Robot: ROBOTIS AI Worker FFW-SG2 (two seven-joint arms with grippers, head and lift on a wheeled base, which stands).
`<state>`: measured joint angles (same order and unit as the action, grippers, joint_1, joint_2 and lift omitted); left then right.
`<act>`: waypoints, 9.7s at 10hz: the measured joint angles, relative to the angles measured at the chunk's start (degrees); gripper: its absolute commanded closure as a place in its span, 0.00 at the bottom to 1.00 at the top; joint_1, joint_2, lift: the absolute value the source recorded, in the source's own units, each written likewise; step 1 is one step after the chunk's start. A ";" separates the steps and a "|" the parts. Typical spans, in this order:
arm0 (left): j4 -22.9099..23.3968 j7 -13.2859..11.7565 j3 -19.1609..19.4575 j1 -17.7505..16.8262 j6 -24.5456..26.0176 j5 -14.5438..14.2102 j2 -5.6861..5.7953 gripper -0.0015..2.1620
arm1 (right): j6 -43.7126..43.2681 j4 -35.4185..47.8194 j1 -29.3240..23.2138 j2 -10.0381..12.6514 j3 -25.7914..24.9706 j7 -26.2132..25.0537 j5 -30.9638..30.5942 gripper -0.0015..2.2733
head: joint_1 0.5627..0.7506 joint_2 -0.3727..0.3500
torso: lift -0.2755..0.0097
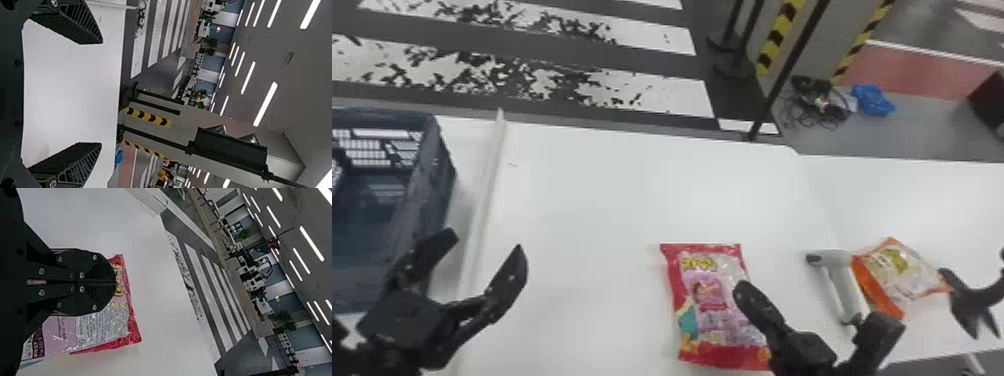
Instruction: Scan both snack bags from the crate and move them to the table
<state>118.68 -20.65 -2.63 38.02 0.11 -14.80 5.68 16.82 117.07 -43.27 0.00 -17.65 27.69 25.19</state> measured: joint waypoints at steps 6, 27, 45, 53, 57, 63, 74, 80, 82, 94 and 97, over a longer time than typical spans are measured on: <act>0.17 0.35 -0.07 -0.18 0.44 0.72 -0.20 0.03 | -0.13 -8.20 4.67 0.00 2.38 -0.19 -0.08 0.90 | 0.70 0.24 | 0.66; 3.00 4.31 -1.50 1.21 -2.08 5.03 -0.02 0.03 | 7.53 1.58 2.33 -2.46 -17.90 3.29 -1.32 0.03 | 0.70 0.03 | 0.66; 3.82 9.67 -0.71 -1.49 12.15 5.39 -1.37 0.03 | -10.06 -38.05 19.87 -17.06 -11.28 7.84 -8.79 0.99 | 0.70 0.03 | 0.66; 2.46 10.57 -1.15 -2.16 11.03 5.66 -0.76 0.03 | 6.45 -1.64 -0.74 -3.50 -16.40 7.23 0.71 0.99 | 0.70 0.03 | 0.66; 0.00 10.71 -3.29 -4.89 12.15 5.75 -0.10 0.03 | 10.84 11.80 -11.10 -0.10 -12.63 8.47 4.13 0.99 | 0.70 0.05 | 0.66; -0.80 10.65 -3.88 -4.20 11.70 5.40 1.27 0.03 | 8.14 10.05 -11.98 -0.09 -1.17 5.20 -5.47 0.99 | 0.70 0.21 | 0.66; -1.24 11.26 -4.41 -5.10 11.80 5.75 0.64 0.03 | 4.31 4.80 -8.88 -0.09 -3.12 4.61 -5.66 0.99 | 0.70 0.13 | 0.66; -2.46 11.41 -4.42 -5.24 11.27 5.75 0.54 0.03 | 2.51 -3.11 -5.31 -0.09 3.29 -0.81 -13.10 0.99 | 0.70 0.18 | 0.66; -2.46 11.69 -4.41 -5.09 11.11 5.75 0.55 0.03 | 2.41 -2.10 -5.97 -0.09 3.15 -0.79 -12.61 0.99 | 0.70 0.20 | 0.66; -0.48 13.72 -6.40 -3.58 11.40 8.82 0.29 0.03 | 14.81 -9.07 10.66 -6.22 -15.78 1.26 -4.80 0.99 | 0.70 0.03 | 0.66; -0.31 13.83 -8.37 -4.06 12.29 10.13 0.21 0.03 | 14.07 -20.11 14.25 -12.10 -18.66 5.47 -6.54 0.97 | 0.70 0.03 | 0.66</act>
<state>118.37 -6.82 -11.00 33.96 12.40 -4.67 5.89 30.89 96.95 -29.02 -12.10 -36.31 33.16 18.65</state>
